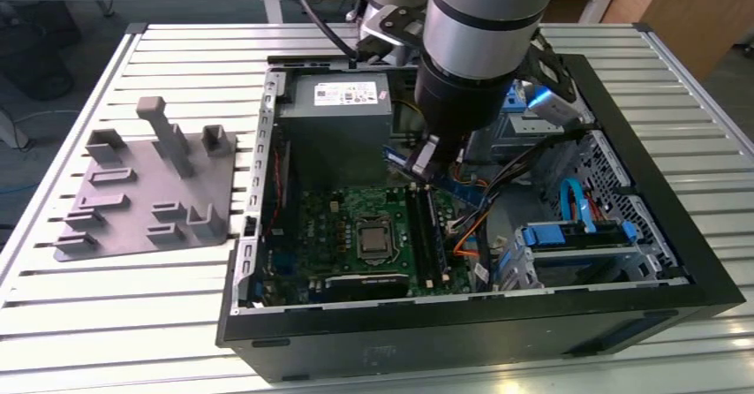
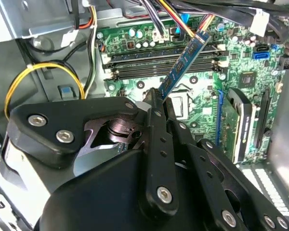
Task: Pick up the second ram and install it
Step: 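Insert the second ram into the second slot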
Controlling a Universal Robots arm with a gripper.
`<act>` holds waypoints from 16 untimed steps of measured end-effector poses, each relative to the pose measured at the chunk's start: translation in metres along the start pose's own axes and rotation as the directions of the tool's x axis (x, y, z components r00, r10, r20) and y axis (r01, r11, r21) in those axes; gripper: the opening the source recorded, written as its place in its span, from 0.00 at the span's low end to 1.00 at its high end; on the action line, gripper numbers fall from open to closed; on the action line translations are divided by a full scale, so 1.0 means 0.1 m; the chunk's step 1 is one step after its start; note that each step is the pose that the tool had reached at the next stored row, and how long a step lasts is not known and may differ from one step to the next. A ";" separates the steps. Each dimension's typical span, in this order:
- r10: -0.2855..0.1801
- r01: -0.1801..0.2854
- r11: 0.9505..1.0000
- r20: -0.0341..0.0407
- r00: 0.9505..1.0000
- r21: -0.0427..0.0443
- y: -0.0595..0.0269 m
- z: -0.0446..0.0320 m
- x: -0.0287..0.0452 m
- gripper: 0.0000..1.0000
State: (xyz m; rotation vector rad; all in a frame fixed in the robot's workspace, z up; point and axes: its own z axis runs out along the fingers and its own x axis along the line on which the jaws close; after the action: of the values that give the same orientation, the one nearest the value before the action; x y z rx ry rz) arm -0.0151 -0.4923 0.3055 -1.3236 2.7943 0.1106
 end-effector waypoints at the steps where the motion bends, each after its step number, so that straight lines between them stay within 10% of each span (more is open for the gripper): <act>1: 0.011 -0.011 1.000 0.001 1.000 0.001 0.000 0.001 0.000 0.14; 16: 0.153 -0.153 0.988 0.008 0.988 0.011 -0.001 0.010 0.001 0.14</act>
State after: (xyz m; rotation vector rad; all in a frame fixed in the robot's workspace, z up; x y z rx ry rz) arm -0.0150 -0.4923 0.3044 -1.1025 2.8831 0.1044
